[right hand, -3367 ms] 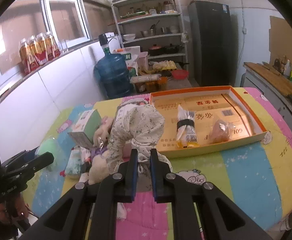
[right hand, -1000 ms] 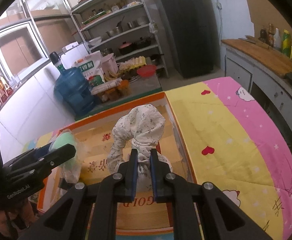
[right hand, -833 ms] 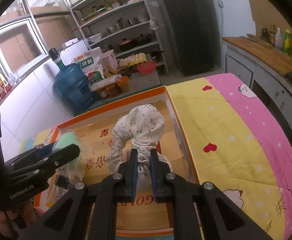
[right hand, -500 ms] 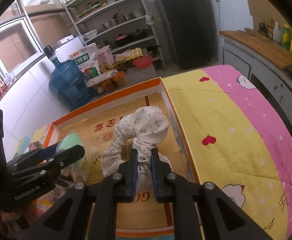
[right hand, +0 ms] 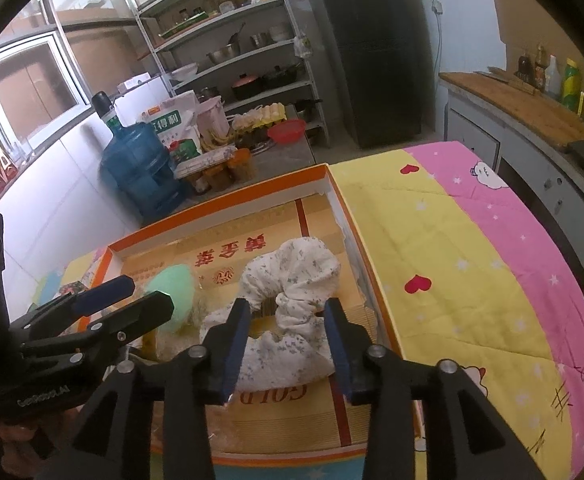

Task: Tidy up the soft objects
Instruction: 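Lower the sponge and scrunchie into the box and open both grippers, then move both open grippers from the box back over the pile of soft items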

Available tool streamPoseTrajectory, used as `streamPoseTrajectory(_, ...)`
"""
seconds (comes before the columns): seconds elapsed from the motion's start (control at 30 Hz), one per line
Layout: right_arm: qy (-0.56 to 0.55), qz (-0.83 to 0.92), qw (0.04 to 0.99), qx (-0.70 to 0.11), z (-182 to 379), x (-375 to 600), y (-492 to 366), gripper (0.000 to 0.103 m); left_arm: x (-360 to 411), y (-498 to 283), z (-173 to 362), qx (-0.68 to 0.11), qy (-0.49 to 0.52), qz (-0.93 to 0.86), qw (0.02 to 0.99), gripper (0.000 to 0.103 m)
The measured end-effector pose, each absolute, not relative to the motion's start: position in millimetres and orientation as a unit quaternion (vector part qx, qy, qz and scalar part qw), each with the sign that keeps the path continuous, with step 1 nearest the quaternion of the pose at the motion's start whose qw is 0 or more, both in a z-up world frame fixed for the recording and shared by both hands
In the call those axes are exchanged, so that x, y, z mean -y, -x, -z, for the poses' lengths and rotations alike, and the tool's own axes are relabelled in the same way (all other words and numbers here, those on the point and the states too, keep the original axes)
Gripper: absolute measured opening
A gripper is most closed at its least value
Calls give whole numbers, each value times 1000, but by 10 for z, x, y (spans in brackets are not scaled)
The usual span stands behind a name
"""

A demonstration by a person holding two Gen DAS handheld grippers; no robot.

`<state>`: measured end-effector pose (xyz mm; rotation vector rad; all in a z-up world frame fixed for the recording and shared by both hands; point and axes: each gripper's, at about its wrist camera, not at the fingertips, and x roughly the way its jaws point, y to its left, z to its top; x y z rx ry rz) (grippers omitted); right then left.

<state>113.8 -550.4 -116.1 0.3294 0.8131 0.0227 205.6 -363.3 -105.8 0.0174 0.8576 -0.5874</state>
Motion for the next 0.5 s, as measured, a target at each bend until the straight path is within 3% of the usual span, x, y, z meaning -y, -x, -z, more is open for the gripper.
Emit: streamPoseTrajectory(0.5, -162, 0, 911, -378, 957, 5414, -963, 40, 3469, -1895, 742, -381, -1, 293, 877, 76)
